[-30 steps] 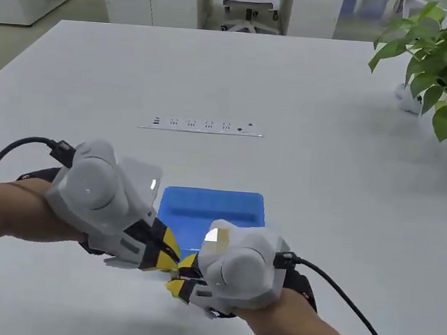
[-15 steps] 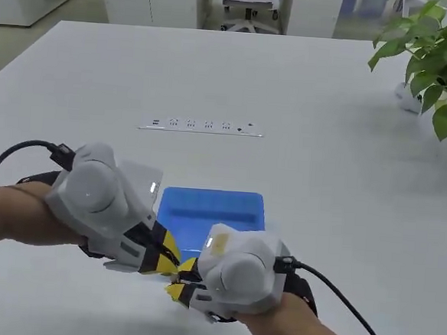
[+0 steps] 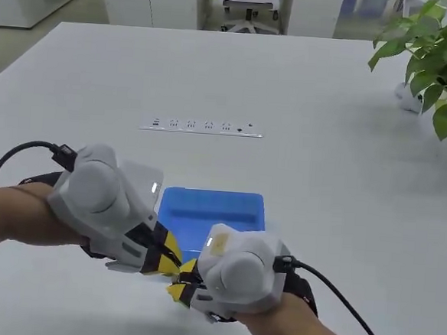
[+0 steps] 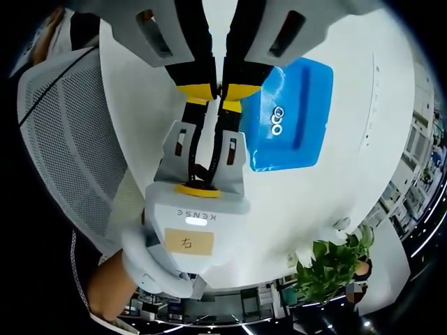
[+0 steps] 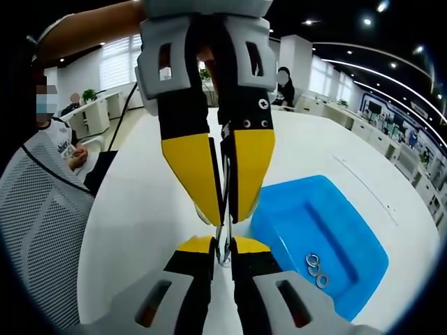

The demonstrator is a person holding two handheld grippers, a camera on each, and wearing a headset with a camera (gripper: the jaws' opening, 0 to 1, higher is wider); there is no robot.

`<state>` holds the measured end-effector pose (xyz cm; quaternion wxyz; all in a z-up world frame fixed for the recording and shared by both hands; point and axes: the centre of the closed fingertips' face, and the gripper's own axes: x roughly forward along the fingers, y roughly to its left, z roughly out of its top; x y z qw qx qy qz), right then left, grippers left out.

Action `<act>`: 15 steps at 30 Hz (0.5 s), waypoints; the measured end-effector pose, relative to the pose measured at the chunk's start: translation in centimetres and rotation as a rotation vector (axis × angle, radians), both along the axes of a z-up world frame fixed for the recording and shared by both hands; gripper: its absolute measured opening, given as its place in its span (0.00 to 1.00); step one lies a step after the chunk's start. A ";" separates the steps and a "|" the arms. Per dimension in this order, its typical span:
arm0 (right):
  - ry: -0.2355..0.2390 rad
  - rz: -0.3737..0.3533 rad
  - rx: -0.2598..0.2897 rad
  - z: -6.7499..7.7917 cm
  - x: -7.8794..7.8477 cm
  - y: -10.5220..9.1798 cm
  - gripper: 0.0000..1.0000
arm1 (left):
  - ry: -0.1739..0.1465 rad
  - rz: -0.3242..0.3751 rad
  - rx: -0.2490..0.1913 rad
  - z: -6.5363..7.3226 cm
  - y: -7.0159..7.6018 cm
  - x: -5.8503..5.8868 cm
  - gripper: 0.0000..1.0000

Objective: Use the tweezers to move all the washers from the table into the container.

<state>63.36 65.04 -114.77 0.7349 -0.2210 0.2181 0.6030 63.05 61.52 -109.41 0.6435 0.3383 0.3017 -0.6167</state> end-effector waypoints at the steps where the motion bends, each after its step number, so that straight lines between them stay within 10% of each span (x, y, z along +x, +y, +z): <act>1: -0.003 0.000 0.000 0.1 0.0 0.0 0.10 | 0.000 0.000 0.000 0.1 0.0 0.0 0.07; 15: -0.011 -0.005 0.030 2.5 0.2 -0.2 0.10 | 0.008 -0.001 -0.018 2.5 -0.3 -0.1 0.07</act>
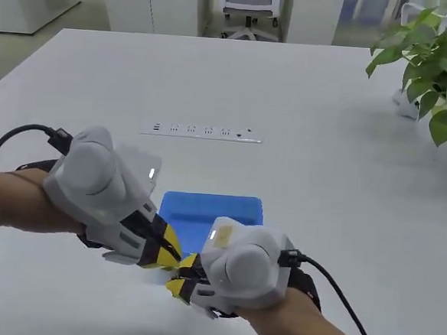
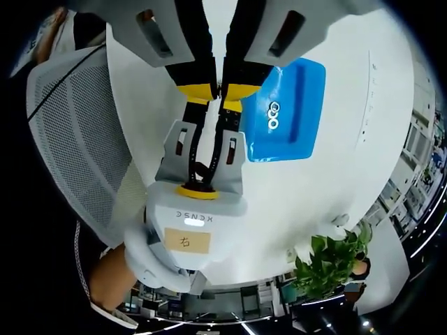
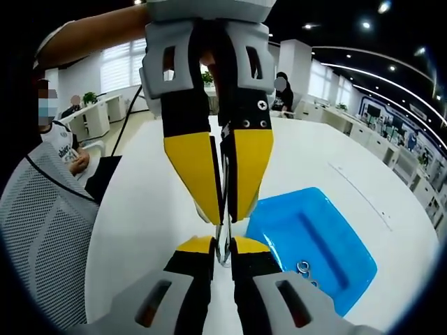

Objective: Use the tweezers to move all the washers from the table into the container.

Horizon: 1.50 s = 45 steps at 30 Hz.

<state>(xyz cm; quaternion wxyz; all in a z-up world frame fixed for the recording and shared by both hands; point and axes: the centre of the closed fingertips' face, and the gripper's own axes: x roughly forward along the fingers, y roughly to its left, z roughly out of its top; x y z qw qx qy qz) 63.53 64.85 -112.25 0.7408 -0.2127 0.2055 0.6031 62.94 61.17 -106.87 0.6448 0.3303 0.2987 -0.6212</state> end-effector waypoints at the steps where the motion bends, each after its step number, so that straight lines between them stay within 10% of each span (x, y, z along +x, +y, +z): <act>1: 0.003 -0.004 0.004 0.2 0.0 0.0 0.10 | -0.004 0.000 -0.003 0.3 -0.1 0.0 0.07; 25: -0.048 -0.030 0.048 3.8 4.0 -0.4 0.10 | -0.073 -0.012 -0.019 3.7 -0.6 3.5 0.07; 45: -0.026 -0.052 0.054 1.6 7.4 -0.4 0.11 | -0.081 -0.017 -0.001 1.3 -0.5 6.9 0.07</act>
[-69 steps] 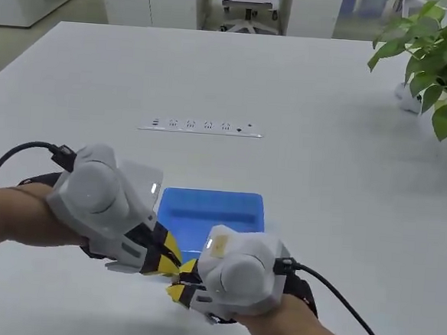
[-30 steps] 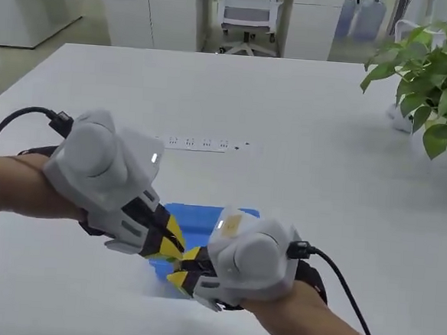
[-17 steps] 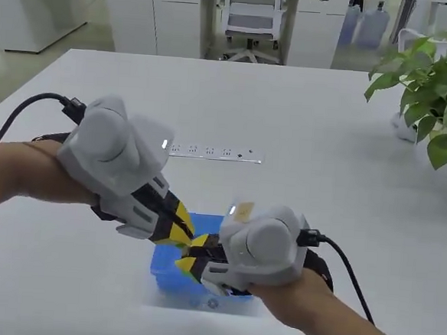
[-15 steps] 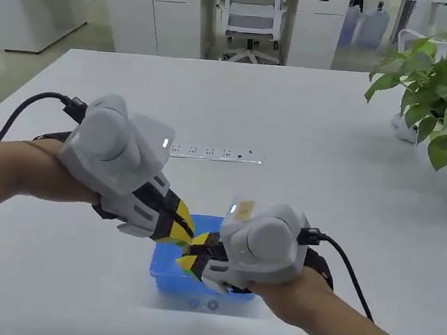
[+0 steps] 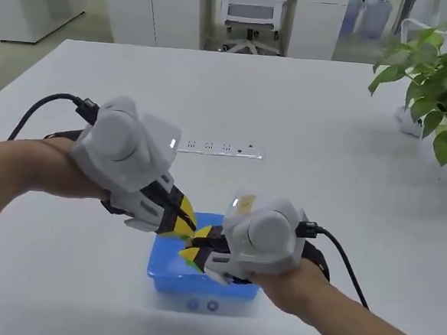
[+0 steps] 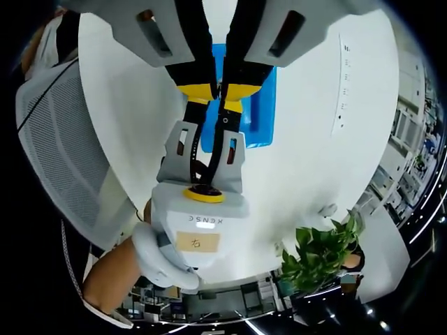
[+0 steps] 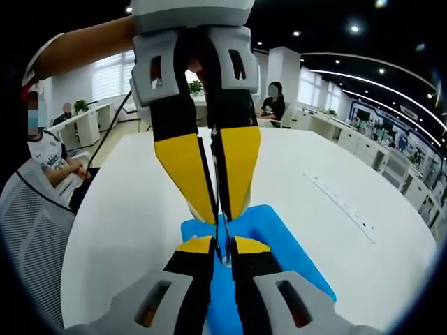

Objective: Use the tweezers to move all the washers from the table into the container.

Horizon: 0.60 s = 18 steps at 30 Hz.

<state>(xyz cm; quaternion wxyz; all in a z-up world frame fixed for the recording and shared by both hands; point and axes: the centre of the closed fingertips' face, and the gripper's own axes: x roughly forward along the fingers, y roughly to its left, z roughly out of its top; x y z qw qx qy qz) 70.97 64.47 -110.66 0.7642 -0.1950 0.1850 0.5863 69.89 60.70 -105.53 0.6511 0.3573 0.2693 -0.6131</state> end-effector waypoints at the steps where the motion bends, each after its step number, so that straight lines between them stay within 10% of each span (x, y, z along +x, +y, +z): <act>1: 0.004 -0.001 0.000 -0.2 0.1 0.0 0.11 | 0.002 0.001 0.002 -0.2 0.0 0.1 0.07; 18: 0.038 -0.006 -0.036 -2.4 0.9 -0.1 0.11 | 0.040 0.009 0.008 -2.4 0.2 1.2 0.07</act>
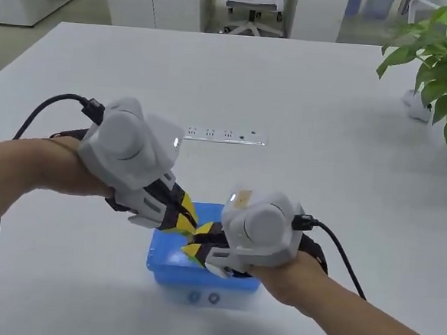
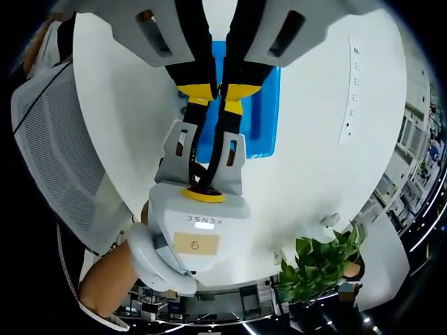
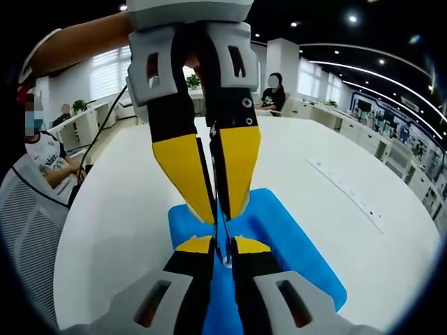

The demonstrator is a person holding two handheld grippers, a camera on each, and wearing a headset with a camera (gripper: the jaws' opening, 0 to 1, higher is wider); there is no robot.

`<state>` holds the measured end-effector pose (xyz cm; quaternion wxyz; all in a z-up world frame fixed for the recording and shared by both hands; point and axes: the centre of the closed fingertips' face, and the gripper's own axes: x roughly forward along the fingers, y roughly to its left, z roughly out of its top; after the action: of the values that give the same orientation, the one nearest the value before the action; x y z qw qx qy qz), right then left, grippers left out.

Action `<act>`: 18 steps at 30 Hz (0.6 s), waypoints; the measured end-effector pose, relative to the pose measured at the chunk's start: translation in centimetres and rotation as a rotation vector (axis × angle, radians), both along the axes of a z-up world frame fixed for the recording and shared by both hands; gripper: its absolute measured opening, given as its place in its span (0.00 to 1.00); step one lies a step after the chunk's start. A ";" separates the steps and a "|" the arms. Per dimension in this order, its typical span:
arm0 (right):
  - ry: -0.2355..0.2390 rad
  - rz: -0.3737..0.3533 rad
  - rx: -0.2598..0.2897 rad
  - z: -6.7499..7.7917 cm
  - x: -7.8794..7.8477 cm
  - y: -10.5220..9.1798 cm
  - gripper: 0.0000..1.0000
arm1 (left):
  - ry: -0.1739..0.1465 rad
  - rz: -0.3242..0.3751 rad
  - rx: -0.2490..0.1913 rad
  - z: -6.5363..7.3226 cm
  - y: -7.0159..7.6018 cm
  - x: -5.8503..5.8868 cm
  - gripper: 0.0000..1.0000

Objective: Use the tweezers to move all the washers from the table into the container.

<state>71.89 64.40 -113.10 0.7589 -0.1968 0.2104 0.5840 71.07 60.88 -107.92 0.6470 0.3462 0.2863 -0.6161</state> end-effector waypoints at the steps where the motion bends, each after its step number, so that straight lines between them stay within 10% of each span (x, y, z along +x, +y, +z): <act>1: 0.002 -0.002 -0.001 -0.1 0.1 0.0 0.11 | 0.001 0.000 0.001 -0.1 0.0 0.0 0.07; 18: 0.007 -0.005 -0.012 -0.3 0.0 -0.2 0.12 | 0.003 -0.005 0.011 -0.3 0.0 -0.1 0.07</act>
<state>71.93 64.20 -113.43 0.7584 -0.1988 0.2170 0.5816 71.01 60.88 -108.21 0.6432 0.3495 0.2898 -0.6166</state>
